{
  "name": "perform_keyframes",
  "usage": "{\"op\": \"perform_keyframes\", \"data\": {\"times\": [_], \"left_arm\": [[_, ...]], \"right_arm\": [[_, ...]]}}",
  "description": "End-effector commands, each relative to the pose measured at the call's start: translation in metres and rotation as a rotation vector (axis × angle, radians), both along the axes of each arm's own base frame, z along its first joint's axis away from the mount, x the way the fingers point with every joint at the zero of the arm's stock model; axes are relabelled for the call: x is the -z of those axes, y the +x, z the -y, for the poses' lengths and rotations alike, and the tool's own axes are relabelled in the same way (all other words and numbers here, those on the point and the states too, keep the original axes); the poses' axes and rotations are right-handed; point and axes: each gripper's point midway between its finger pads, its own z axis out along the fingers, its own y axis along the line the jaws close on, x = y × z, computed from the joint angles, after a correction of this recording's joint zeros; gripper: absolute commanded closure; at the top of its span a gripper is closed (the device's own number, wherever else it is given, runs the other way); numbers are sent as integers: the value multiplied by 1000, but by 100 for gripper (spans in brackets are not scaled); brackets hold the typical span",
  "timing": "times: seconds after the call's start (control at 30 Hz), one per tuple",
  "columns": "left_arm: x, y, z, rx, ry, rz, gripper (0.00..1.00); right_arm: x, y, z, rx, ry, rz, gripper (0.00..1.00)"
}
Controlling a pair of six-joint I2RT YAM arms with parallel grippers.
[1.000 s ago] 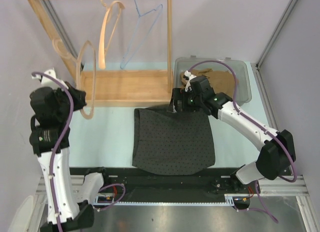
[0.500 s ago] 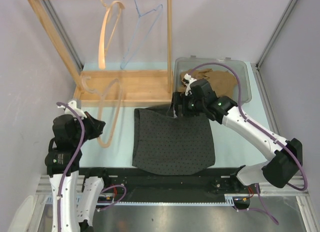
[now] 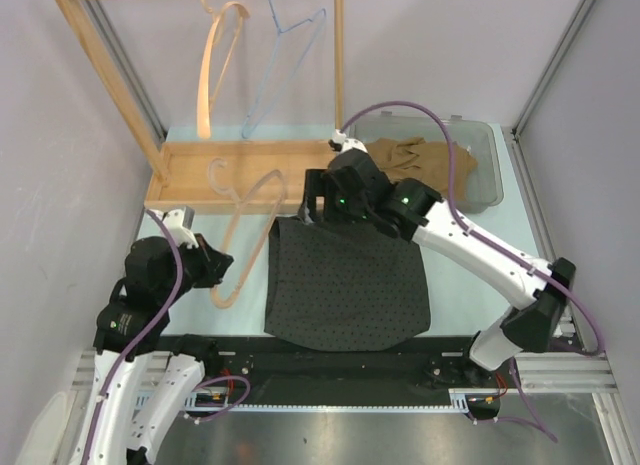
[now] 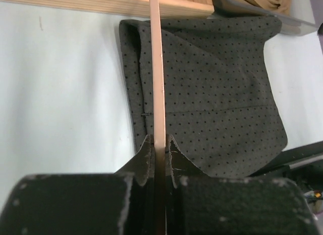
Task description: Place the skirt on the hanger
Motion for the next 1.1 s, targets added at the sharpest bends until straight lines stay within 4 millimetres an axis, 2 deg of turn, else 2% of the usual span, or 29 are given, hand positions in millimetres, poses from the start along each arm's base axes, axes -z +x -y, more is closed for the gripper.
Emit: {"op": "perform_keyframes", "data": {"times": [0.0,0.03,0.1,0.13,0.17,0.2,0.33,0.37,0.47,0.67,0.8,1.07], "left_arm": [[-17,12,-11,-59,35,133,100],[-21,12,-7,-32,30,154,100],[-24,17,-14,-80,46,174,100],[-29,18,-16,-86,58,182,100],[-24,21,-21,-113,80,159,100],[-24,22,-22,-120,82,154,100],[-23,25,-17,-144,34,121,100],[-22,25,-14,-139,20,114,100],[-16,27,-8,-151,-9,91,100],[-12,30,5,-165,-9,73,100],[-4,32,14,-165,30,53,100],[-4,35,19,-190,88,54,100]], "right_arm": [[-25,14,-19,97,-36,87,14],[-29,15,-32,93,-35,95,14],[-33,19,-45,101,-35,107,13],[-51,20,-51,106,-9,128,12],[-37,20,-66,95,-44,119,11],[-39,23,-68,109,-55,138,10],[-40,26,-99,93,-40,162,9],[-50,27,-103,87,-19,176,9],[-33,30,-119,67,-45,165,8],[-17,31,-129,41,-64,152,8],[-18,35,-134,28,-55,168,8],[0,42,-139,15,-81,151,9]]}}
